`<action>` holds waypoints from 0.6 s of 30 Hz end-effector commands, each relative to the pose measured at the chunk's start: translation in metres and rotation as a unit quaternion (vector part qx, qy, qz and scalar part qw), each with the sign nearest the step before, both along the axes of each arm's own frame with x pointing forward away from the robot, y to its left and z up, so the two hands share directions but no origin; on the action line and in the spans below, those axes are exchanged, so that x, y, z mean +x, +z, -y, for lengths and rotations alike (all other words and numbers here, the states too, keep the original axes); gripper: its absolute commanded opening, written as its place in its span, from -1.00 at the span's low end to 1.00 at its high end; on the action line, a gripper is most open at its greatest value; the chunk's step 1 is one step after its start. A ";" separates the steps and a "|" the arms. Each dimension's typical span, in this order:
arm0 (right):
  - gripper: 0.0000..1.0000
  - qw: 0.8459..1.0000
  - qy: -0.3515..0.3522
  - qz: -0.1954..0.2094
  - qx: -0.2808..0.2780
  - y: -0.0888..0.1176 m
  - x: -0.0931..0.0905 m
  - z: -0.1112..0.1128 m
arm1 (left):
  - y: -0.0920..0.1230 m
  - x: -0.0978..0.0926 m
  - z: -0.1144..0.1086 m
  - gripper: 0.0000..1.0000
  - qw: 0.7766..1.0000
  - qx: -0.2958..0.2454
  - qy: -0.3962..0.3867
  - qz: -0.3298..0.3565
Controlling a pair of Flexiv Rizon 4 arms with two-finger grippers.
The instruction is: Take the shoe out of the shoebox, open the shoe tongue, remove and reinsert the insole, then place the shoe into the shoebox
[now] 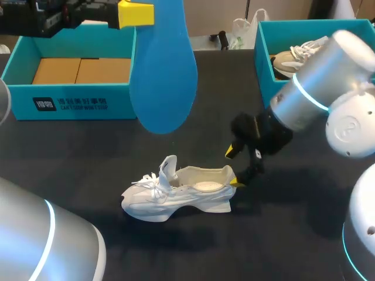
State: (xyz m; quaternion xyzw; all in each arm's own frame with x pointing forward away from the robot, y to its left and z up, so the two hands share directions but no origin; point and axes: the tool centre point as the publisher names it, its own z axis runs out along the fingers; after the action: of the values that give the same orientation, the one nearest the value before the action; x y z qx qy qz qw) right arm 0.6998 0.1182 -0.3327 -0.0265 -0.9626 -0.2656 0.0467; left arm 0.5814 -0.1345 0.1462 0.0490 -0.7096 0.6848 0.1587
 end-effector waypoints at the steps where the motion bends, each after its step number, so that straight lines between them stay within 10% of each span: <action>1: 1.00 0.973 0.009 0.013 -0.229 0.011 -0.006 -0.001 | 0.000 0.001 0.000 -1.00 1.000 0.002 -0.001 0.000; 18: 1.00 0.962 0.038 0.041 -0.267 0.010 -0.007 -0.018 | 0.000 0.001 0.000 -1.00 1.000 0.002 -0.001 0.000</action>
State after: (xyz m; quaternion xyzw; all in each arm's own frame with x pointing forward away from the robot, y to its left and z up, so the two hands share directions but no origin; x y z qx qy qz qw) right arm 0.6926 0.1282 -0.3165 0.0086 -0.9959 -0.0887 0.0128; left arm 0.5812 -0.1343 0.1459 0.0490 -0.7094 0.6850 0.1587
